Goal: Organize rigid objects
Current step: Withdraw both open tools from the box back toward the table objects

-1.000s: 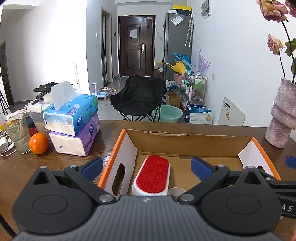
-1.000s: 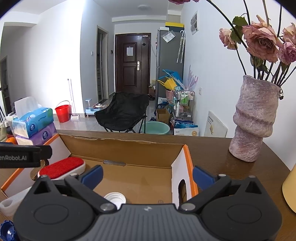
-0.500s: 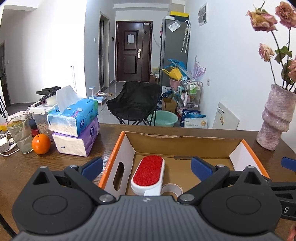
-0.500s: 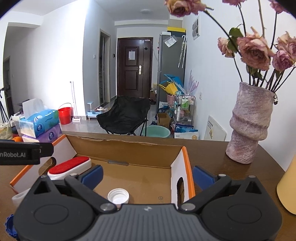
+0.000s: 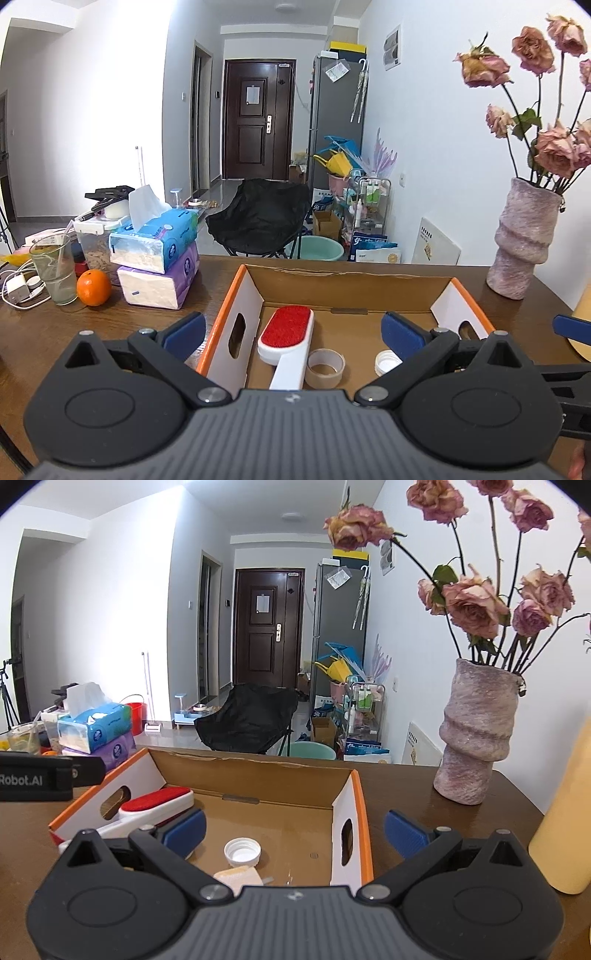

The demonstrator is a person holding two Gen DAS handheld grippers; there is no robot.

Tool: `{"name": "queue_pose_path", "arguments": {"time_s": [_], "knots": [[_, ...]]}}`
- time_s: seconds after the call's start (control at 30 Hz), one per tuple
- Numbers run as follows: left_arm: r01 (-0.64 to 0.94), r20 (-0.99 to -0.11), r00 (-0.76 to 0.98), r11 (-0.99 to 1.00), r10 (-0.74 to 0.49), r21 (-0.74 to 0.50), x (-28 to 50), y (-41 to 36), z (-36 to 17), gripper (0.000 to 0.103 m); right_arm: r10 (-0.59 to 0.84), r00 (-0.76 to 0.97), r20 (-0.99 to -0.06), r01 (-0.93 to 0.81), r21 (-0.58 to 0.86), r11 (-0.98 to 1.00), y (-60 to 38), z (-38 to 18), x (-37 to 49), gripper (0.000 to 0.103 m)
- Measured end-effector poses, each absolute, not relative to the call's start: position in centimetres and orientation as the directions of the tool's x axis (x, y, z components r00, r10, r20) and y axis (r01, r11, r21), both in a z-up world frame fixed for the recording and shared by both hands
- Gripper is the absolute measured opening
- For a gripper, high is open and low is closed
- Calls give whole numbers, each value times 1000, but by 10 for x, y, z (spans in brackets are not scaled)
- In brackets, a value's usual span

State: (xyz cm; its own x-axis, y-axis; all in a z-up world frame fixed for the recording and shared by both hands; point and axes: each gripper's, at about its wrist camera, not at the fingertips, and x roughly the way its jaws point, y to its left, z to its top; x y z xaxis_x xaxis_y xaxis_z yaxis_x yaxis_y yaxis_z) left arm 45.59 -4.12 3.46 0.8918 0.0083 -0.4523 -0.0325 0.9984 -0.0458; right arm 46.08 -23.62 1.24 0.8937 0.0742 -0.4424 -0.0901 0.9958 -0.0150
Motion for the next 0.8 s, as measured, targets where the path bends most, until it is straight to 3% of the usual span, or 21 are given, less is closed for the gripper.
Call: {"name": "queue_pose_path", "arguments": {"time_s": [0.8], "knots": [[-21,-461,887,997,-15,-73,353,-39,38,103,93,912,-400,-105,-10,994,-242,22,351,103]]}}
